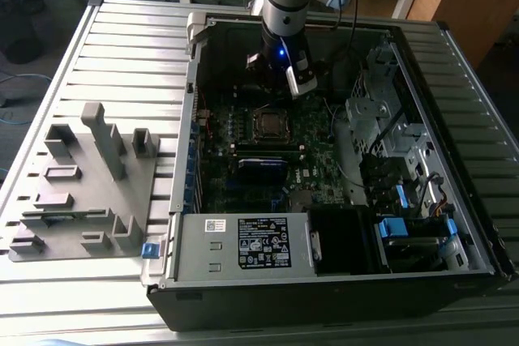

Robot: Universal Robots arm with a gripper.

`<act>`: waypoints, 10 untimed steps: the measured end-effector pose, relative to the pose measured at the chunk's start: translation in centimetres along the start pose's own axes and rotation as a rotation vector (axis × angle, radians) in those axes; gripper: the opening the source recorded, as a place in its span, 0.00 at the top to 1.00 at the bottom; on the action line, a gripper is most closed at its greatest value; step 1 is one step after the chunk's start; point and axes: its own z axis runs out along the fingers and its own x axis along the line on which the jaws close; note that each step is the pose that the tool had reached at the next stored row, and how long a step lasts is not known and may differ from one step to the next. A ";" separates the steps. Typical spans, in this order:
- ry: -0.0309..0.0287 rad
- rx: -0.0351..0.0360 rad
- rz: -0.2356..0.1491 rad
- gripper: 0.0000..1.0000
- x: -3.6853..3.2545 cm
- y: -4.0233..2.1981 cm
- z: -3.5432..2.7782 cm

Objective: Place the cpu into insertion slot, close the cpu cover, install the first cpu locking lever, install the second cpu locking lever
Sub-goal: 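Install the first cpu locking lever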

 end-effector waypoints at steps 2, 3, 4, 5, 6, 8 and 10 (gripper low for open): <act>-0.0001 -0.0043 0.000 0.89 -0.01 0.00 0.01; -0.0012 -0.0056 -0.001 0.89 -0.01 0.00 0.02; -0.0029 -0.0061 -0.001 0.89 -0.01 0.00 0.04; -0.0047 -0.0064 -0.001 0.89 -0.01 0.00 0.05; -0.0058 -0.0066 0.001 0.89 -0.01 -0.01 0.05; -0.0089 -0.0070 0.010 0.89 -0.01 -0.01 0.07; -0.0127 -0.0073 0.015 0.89 0.00 -0.02 0.08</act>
